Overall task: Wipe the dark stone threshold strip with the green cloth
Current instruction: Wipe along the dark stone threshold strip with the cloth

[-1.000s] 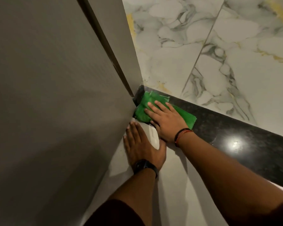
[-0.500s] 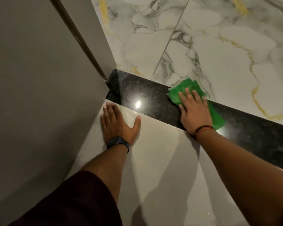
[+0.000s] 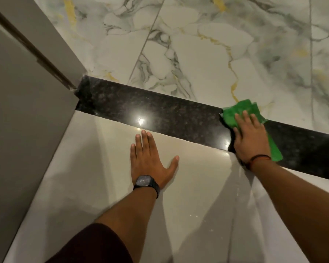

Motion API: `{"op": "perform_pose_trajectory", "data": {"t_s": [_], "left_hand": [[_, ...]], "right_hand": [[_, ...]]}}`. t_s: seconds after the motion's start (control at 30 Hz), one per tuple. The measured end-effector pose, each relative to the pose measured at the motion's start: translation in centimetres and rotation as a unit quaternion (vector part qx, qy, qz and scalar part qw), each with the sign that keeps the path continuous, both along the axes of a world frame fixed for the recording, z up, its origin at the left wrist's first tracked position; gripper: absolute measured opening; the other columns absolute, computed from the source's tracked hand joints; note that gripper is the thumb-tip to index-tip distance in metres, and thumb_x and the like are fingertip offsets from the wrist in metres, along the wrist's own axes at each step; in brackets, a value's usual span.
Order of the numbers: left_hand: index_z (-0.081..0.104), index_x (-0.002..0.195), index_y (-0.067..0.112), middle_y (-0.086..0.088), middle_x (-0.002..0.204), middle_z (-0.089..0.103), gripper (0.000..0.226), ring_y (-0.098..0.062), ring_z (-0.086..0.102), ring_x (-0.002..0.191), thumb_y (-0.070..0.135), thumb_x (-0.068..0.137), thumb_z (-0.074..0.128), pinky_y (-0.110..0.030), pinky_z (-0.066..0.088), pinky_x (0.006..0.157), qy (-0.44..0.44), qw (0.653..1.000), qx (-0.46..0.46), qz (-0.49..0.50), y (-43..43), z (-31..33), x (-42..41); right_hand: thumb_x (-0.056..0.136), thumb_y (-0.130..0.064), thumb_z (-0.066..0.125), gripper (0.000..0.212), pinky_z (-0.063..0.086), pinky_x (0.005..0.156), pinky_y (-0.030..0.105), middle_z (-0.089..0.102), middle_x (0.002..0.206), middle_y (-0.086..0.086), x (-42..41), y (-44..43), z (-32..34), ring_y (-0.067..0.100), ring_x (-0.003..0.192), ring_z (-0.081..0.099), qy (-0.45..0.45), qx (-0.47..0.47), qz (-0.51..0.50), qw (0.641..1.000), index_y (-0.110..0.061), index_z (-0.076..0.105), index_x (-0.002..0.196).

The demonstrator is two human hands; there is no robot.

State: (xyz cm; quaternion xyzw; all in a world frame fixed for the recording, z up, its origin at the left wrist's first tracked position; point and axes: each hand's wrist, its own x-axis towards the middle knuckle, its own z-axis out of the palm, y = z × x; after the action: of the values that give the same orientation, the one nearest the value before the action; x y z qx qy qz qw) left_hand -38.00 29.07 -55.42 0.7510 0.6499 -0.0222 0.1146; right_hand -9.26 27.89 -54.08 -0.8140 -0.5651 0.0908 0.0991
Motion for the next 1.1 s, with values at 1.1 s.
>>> {"op": "perform_pose_trajectory", "data": {"t_s": [1.1], "left_hand": [[0.004, 0.151, 0.012, -0.006, 0.160, 0.006, 0.093, -0.021, -0.004, 0.147, 0.069, 0.083, 0.031, -0.043, 0.001, 0.118, -0.050, 0.944, -0.010, -0.327, -9.3, 0.5, 9.4]], "right_hand": [[0.088, -0.031, 0.058, 0.055, 0.033, 0.108, 0.044, 0.045, 0.139, 0.017, 4.7, -20.0, 3.5, 0.033, 0.126, 0.041, 0.124, -0.002, -0.078, 0.989, -0.008, 0.044, 0.136]]}}
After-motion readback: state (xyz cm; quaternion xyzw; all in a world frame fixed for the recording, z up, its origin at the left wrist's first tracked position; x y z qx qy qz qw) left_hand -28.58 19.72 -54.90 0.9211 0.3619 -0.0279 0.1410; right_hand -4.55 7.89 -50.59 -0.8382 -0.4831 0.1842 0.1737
